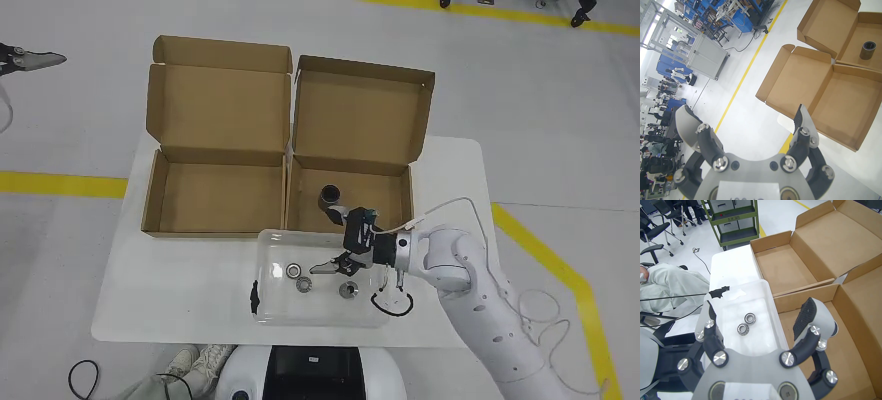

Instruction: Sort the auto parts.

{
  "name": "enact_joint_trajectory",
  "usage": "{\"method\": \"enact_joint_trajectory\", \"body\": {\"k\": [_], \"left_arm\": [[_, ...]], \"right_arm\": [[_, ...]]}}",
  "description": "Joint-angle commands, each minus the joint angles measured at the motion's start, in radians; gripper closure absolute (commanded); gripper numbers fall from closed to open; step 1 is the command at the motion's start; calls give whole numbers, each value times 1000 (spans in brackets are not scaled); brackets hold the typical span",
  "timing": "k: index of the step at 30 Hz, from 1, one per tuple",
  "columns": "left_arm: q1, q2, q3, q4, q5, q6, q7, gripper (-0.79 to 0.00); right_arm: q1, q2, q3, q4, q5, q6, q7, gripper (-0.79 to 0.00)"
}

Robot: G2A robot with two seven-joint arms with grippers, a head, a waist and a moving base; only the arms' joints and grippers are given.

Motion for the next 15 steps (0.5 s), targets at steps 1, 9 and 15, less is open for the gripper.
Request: {"method": "enact_joint_trajectory", "body": {"k": [1, 9, 15], "left_arm": [[0, 0, 0, 0, 0, 0, 0, -785], [0, 0, 0, 0, 0, 0, 0, -785], [0, 0, 0, 0, 0, 0, 0, -785]], "right_arm": [[0, 0, 0, 0, 0, 0, 0, -785], [-5, 1, -2, -5, -10, -1, 3, -782], [-57, 21, 28, -62, -76, -50, -4, -499]]}}
